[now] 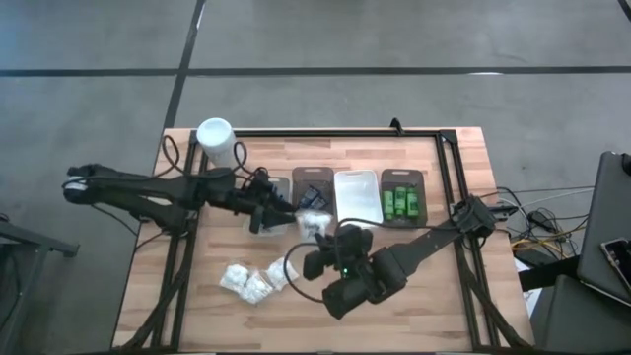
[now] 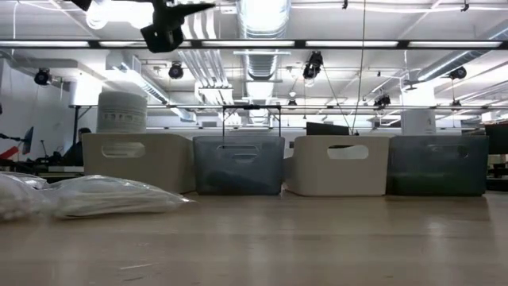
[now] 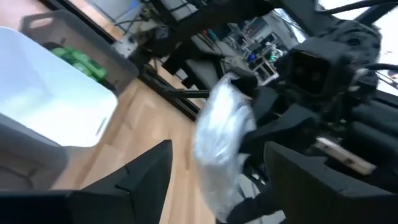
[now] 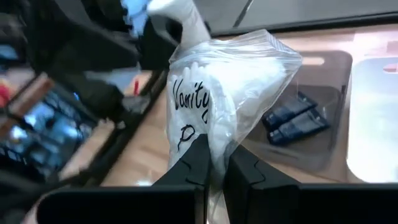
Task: Pick & Place Travel size toiletries
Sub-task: Put the transparent cotton pack into the white bin
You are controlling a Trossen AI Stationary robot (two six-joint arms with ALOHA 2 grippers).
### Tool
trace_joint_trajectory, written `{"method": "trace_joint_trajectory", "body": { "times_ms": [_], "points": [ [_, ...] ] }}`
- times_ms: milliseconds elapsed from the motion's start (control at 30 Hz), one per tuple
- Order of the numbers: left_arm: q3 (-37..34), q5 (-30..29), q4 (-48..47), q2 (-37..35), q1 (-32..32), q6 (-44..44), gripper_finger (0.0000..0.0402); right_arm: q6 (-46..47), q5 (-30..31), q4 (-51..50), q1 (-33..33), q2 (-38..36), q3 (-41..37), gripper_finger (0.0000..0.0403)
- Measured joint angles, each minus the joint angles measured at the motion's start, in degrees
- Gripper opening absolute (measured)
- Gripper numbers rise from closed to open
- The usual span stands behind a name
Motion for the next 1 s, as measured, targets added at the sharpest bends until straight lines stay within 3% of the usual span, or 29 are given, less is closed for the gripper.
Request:
{"method": "trace_joint_trajectory", "body": {
  "times_ms": [133,633,800,1000],
  "points": [
    [0.00,0.21,0.18,1.00,1.48,0.09,0.0271,1.04,1.60,0.62,-0.88,-0.74,0.00,0.0018],
    [0.00,5.94,9.69,5.22,2.15,1.10,0.0270,-0.89,-2.50,5.39,-1.67,-0.96,0.02,0.0019],
    [0.00,7.48,9.41,5.59,2.05,2.14,0.0234,-0.86,-1.87,5.33,-2.03,-0.94,0.02,0.0020],
    [0.00,7.31,9.47,5.62,2.07,3.57,0.0146,-1.01,-2.78,5.35,-2.29,-0.94,0.02,0.0025]
  ]
}}
